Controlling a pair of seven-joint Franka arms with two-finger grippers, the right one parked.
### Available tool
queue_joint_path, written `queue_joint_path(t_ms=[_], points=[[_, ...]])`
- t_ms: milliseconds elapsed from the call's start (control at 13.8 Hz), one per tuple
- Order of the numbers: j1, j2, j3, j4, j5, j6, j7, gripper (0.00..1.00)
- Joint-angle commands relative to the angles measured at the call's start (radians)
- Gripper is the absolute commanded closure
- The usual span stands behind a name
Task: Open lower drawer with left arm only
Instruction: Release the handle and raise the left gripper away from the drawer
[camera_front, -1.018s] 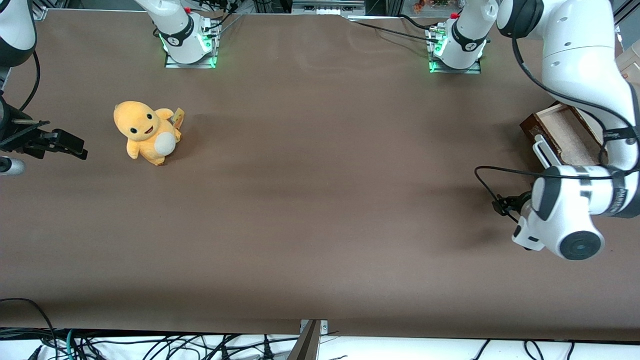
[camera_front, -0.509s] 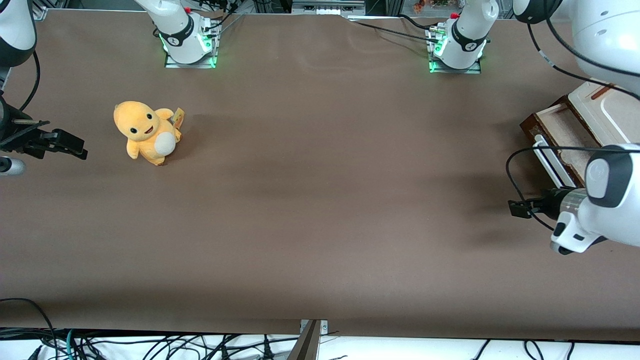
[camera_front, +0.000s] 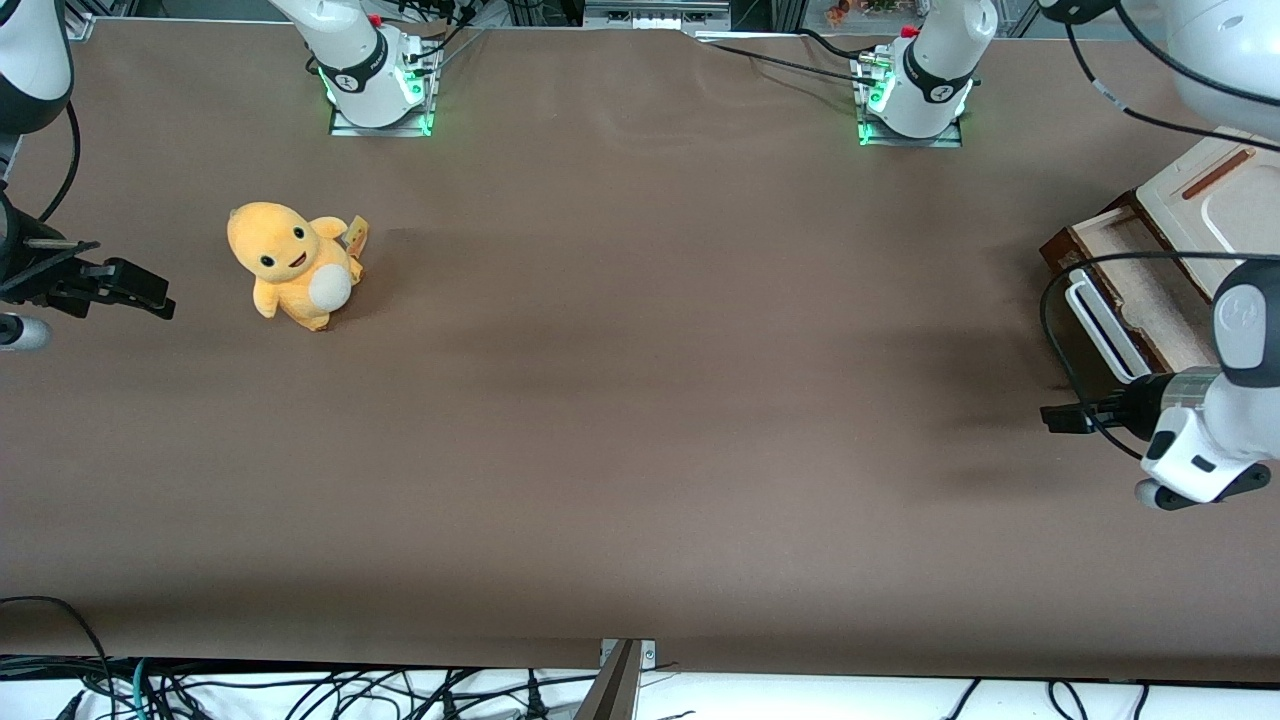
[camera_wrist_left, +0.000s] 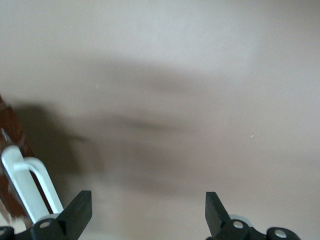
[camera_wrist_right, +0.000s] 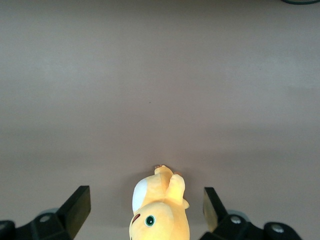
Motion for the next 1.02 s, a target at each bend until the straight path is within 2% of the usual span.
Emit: queue_joint_path(t_ms=[0,145,364,509,800,945], points=[[0.007,-0.232,-0.001,-0.312,-0.028,0.174,0.166,0.0],[0.003,-0.282,0.001,-0.347,-0.024,0.185,0.249,0.0],[-0.014,-0.401,0.003,-0.449,-0.019,0.205,0.246,0.0],[-0.024,-0.463,0.001,-0.463,-0.017,0.189,0.241,0.0],[-0.027,-0.556,-0.007,-0.454,-0.016,0.027,0.237,0.0],[-0.027,-0.563,-0.01,-0.428,-0.016,-0.011,0.237,0.0]])
